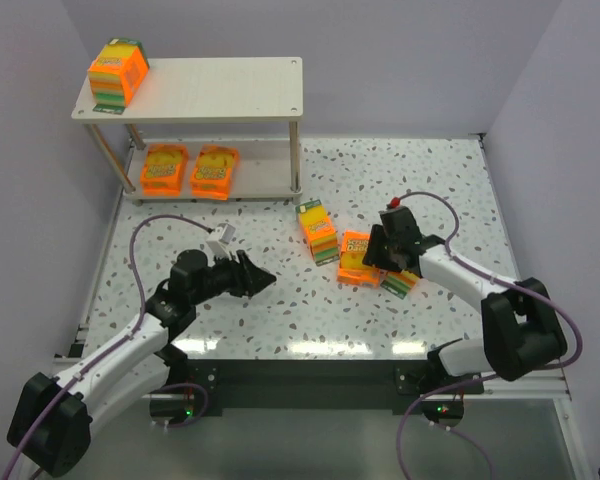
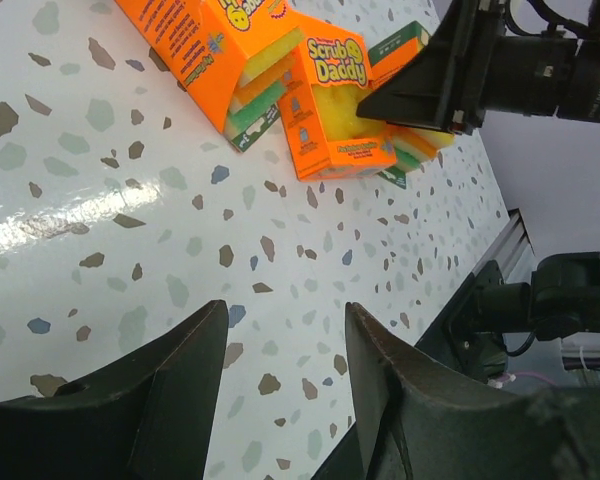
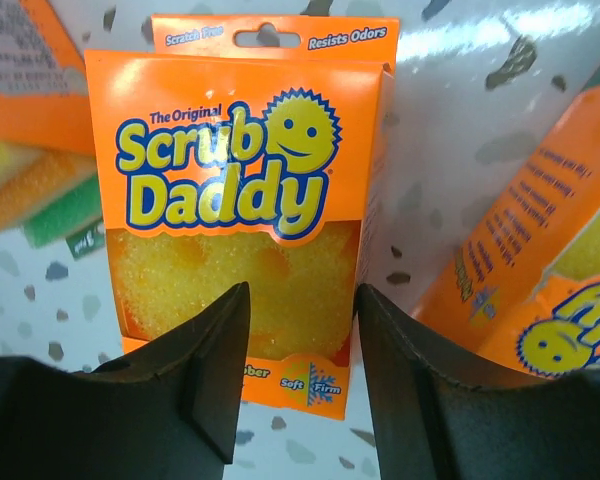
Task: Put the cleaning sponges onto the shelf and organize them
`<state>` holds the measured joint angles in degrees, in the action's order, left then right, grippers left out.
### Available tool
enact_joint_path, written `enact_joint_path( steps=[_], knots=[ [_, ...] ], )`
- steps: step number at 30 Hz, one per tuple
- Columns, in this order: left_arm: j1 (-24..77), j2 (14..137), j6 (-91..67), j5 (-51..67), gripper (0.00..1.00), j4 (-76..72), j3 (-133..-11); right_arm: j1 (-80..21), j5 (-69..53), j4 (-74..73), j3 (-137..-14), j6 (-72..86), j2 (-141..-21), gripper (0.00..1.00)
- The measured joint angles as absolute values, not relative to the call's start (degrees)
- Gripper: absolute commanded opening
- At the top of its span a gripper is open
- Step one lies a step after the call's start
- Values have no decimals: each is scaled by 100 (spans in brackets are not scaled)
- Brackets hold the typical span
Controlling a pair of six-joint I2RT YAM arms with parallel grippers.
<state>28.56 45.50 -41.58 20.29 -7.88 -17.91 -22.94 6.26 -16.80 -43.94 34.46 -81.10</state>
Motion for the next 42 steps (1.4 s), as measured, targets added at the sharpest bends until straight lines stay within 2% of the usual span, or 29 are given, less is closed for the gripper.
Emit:
enact_joint_path(
  steps=[3, 5, 12, 16, 25, 33, 37, 42],
  knots=[
    [2856, 4720, -4062, 2043, 54, -744, -1831, -2344, 139, -1940, -4150, 3306, -7756, 32],
    [2853, 4842, -3983, 2069, 54, -744, -1863, -2473, -169, -2161, -4027, 3218, -7548, 35],
    [2856, 5437, -3706, 2318, 50, -725, -2053, -4292, -631, -2827, -4014, 3083, -7387, 36],
    [2856, 5695, -3527, 2421, 48, -701, -2130, -4871, -766, -2958, -4016, 2963, -7404, 38],
    [2858, 6139, -3122, 2410, 48, -589, -2279, -5260, -1028, -2998, -5162, 2036, -8779, 47],
    [2860, 6676, -2696, 2399, 45, -471, -2565, -5288, -893, -2952, -6222, 858, -9703, 63],
    [2860, 6733, -2567, 2165, 44, -292, -2663, -5288, -687, -2716, -6132, 460, -9531, 71],
    [2860, 6879, -2464, 1806, 42, -123, -2768, -5286, -80, -2521, -5865, 381, -8770, 80]
  ],
)
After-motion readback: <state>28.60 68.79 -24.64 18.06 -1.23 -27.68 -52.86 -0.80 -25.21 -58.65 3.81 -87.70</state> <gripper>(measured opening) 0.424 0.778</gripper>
